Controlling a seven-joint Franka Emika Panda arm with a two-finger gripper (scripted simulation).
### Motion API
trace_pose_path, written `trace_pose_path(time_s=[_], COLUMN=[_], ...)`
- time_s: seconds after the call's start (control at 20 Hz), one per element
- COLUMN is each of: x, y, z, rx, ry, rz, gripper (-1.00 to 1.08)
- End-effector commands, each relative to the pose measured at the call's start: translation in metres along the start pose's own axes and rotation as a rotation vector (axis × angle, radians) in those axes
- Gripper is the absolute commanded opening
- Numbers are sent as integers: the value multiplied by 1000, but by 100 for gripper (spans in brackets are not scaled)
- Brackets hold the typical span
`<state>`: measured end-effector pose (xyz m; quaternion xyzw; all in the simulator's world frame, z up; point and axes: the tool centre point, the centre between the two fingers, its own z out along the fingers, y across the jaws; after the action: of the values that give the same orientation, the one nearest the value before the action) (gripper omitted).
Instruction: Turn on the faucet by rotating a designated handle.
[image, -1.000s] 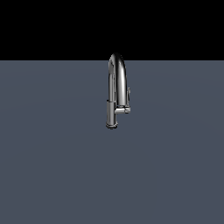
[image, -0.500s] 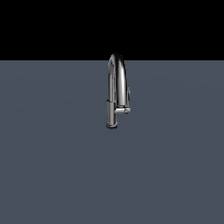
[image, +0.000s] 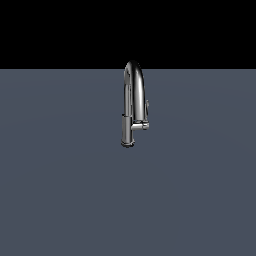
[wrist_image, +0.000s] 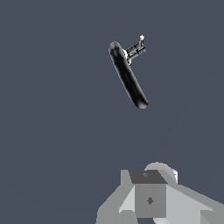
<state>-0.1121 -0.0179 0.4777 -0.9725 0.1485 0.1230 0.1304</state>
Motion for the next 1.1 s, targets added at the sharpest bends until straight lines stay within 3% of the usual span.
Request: trace_pose_path(time_s=[0.0, 1.05], x=[15, 136], y=[-1, 9], z=[2, 47], rx=[29, 280], ry=[-38, -368], rz=[31, 294], gripper=[-100, -100])
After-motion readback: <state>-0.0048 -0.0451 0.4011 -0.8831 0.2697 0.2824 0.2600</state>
